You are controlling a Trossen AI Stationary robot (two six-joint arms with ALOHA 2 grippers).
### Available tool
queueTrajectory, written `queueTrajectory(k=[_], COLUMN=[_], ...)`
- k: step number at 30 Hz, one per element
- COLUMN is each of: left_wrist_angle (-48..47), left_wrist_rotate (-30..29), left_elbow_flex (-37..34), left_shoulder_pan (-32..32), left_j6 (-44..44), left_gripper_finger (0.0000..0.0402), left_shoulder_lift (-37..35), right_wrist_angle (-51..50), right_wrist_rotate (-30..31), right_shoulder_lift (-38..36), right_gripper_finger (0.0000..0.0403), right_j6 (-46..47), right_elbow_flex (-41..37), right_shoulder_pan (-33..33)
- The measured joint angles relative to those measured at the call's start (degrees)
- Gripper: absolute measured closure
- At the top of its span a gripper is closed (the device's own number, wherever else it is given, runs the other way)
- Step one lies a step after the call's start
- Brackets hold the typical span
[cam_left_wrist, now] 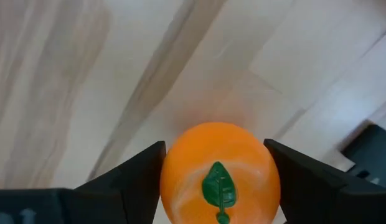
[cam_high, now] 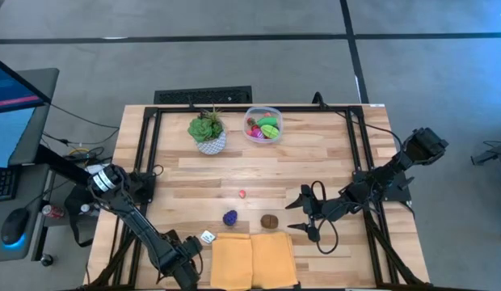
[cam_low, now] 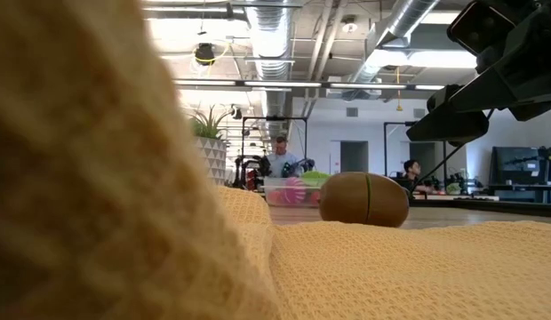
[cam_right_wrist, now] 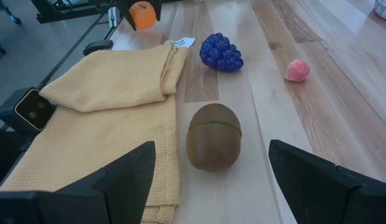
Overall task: Pick and placing Produce into tupperware
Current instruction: Put the orange into the transparent bin
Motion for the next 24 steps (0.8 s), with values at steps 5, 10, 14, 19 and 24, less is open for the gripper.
queueTrajectory(k=[5,10,14,19,24], left_wrist_angle=[-1.3,-1.4,-2.6,-4.1,-4.1], left_wrist_rotate=[-0.7,-0.7,-0.7,-0.9,-1.1], left_elbow_flex=[0.0,0.0,0.0,0.0,0.0], left_shoulder_pan=[0.0,0.1,0.5,2.0,4.2], left_j6=[0.0,1.2,2.6,5.7,10.6], left_gripper_finger=[0.0151,0.0166,0.0152,0.0149,0.0162], left_shoulder_lift=[0.0,0.0,0.0,0.0,0.0], right_wrist_angle=[0.0,0.0,0.0,0.0,0.0], right_wrist_rotate=[0.0,0.0,0.0,0.0,0.0], right_shoulder_lift=[0.0,0.0,0.0,0.0,0.0], right_gripper_finger=[0.0067,0.0067,0.0067,0.0067,0.0067], right_j6=[0.0,0.3,0.4,0.4,0.4], right_elbow_flex=[0.0,0.0,0.0,0.0,0.0], right_shoulder_pan=[0.0,0.0,0.0,0.0,0.0])
